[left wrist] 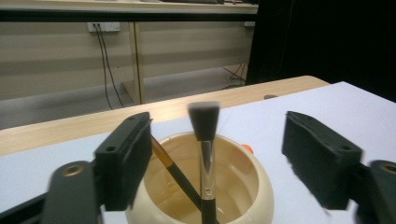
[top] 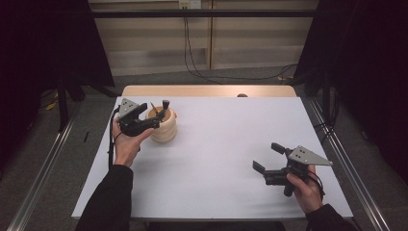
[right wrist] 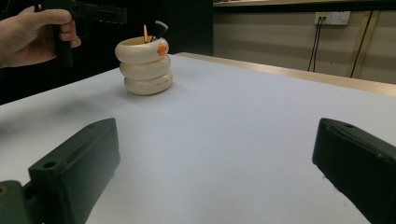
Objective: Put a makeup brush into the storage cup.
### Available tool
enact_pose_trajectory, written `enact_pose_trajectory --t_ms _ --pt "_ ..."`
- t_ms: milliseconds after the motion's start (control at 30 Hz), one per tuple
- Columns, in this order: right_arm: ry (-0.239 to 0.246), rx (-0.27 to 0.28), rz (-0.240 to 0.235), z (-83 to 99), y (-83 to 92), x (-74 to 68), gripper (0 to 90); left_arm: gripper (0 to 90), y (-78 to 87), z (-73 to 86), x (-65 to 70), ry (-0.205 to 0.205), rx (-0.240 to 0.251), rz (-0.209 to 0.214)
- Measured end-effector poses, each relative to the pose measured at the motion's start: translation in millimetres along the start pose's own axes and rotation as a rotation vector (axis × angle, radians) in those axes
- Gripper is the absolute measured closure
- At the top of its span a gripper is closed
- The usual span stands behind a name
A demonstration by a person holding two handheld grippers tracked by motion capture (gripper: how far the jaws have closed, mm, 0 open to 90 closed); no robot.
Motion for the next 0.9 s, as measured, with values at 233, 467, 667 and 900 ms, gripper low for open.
enact_pose_trajectory --t_ms 233,467,667,900 --pt "0.000 -0.008 0.001 0.8 -2.5 1.1 0.0 7.9 0.7 -0.6 -3.0 0.025 0.013 0.029" --pt "-0.005 -0.008 -0.001 0.8 -2.4 1.4 0.0 2.7 6.1 -3.4 0.2 -0.023 0.009 -0.002" --pt "-0.003 -0.006 0.006 0.4 -0.1 2.6 0.0 1.5 10.3 -5.9 3.2 -0.004 0.015 0.012" --pt "-0.009 -0.001 0.014 0.6 0.9 2.7 0.0 1.8 17.9 -6.4 2.5 0.017 0.008 -0.008"
Point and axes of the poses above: each handheld gripper's, and its own axes: y roughly backward along the jaws, z roughly out of its underside, x roughly to its right, the point moved 4 cm from there along -y, roughly forward along the jaws, and after that the axes turned 2 degrees about -x, right-handed, at the moved point
